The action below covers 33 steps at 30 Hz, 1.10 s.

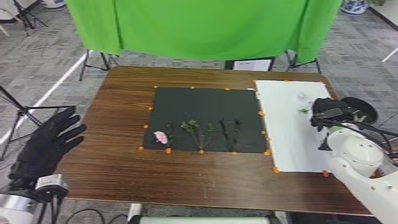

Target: Arrange flowers

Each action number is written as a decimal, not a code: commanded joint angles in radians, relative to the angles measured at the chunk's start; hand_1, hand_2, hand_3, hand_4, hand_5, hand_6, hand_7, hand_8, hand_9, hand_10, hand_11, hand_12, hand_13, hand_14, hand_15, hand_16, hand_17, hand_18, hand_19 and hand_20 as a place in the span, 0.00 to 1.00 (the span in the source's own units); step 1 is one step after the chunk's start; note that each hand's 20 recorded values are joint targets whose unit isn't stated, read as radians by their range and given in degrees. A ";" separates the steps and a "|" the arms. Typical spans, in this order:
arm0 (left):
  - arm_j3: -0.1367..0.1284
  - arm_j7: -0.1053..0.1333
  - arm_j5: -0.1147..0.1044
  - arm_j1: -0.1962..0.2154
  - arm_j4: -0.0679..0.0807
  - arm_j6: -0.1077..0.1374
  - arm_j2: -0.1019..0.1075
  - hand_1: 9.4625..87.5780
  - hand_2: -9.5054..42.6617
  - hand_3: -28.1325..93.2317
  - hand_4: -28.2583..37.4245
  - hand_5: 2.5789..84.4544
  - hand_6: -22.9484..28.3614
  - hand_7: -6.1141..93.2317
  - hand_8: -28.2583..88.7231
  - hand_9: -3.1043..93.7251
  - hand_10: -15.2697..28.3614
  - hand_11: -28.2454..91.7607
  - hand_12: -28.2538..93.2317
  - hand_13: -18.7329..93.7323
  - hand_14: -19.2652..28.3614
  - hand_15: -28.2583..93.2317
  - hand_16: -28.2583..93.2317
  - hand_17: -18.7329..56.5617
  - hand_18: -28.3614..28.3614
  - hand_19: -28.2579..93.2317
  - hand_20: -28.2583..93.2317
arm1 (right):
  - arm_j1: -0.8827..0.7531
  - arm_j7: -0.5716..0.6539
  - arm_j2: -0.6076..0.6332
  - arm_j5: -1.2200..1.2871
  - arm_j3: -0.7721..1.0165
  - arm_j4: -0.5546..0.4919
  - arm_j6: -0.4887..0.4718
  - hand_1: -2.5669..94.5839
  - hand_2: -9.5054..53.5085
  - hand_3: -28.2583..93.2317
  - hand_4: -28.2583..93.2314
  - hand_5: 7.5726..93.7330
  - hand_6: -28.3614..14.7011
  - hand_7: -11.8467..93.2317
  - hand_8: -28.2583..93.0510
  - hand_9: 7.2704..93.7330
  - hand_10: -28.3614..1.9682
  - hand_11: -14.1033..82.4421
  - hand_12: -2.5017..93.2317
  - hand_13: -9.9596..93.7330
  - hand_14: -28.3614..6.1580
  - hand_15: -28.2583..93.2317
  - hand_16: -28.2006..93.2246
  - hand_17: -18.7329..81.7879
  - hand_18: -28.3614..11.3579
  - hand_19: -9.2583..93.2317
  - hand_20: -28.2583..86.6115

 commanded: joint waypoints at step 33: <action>0.050 0.030 0.002 -0.031 -0.004 0.036 0.036 0.18 0.10 0.79 0.00 0.28 0.51 0.25 0.16 0.24 0.60 0.38 0.40 0.31 0.72 0.43 0.26 0.09 0.91 0.54 0.31 | 0.647 -0.343 -0.699 -0.224 -0.743 0.339 0.145 0.57 0.00 0.94 0.03 0.76 0.73 0.55 0.26 0.94 0.82 0.27 0.52 0.86 0.74 0.77 0.59 0.63 0.24 0.98 0.71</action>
